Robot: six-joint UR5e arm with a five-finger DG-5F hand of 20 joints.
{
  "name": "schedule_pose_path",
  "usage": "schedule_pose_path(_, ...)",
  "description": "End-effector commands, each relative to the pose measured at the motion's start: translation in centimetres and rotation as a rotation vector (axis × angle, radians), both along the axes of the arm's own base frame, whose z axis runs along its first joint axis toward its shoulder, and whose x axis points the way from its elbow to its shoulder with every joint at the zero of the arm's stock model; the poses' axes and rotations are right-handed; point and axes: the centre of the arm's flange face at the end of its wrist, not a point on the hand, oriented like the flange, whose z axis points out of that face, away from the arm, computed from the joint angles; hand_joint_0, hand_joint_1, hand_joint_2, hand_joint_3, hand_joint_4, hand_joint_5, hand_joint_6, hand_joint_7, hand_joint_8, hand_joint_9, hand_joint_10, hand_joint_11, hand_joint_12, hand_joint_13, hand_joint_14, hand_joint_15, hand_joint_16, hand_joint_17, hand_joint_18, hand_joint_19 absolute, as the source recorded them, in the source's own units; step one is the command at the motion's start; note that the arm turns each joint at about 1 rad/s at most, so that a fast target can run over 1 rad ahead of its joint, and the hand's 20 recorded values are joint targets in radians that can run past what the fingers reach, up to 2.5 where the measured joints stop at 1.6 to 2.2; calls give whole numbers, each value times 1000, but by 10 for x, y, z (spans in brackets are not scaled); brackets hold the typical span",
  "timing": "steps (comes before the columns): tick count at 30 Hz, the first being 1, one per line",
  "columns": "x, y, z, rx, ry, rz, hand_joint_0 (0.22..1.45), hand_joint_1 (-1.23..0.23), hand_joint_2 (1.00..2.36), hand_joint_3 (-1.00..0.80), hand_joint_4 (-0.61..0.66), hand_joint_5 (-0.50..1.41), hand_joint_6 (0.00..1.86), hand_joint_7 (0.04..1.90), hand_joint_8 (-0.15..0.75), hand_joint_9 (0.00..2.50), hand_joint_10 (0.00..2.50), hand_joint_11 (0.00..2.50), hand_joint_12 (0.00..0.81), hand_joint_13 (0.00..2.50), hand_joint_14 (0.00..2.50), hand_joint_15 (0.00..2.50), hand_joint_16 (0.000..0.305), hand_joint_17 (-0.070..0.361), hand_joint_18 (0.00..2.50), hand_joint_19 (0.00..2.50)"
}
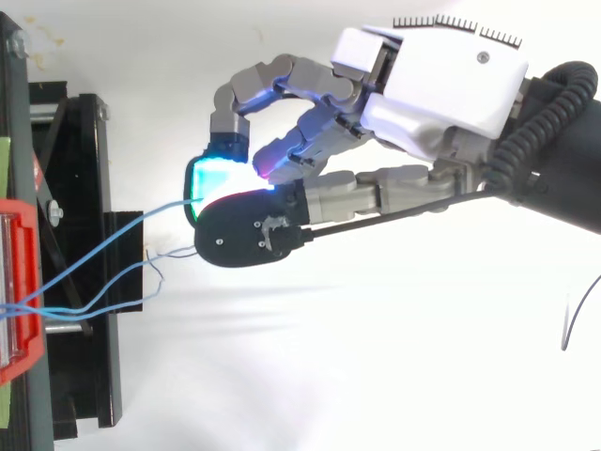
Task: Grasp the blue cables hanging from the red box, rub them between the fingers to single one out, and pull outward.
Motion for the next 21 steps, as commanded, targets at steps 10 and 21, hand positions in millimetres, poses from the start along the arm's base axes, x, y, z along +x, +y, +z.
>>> schedule_pose_path(10, 0, 1, 0, -8, 4, 5, 540, -688, 1011, -343, 21, -135, 873, 1140, 269, 964, 15, 509, 378, 801, 22, 556, 49, 110, 677, 598)
schedule_pose_path(21, 0, 3, 0, -29, 12, 14, 480, -549, 1000, -500, 28, -126, 855, 1112, 289, 990, 16, 486, 402, 829, 18, 549, 53, 120, 710, 589)
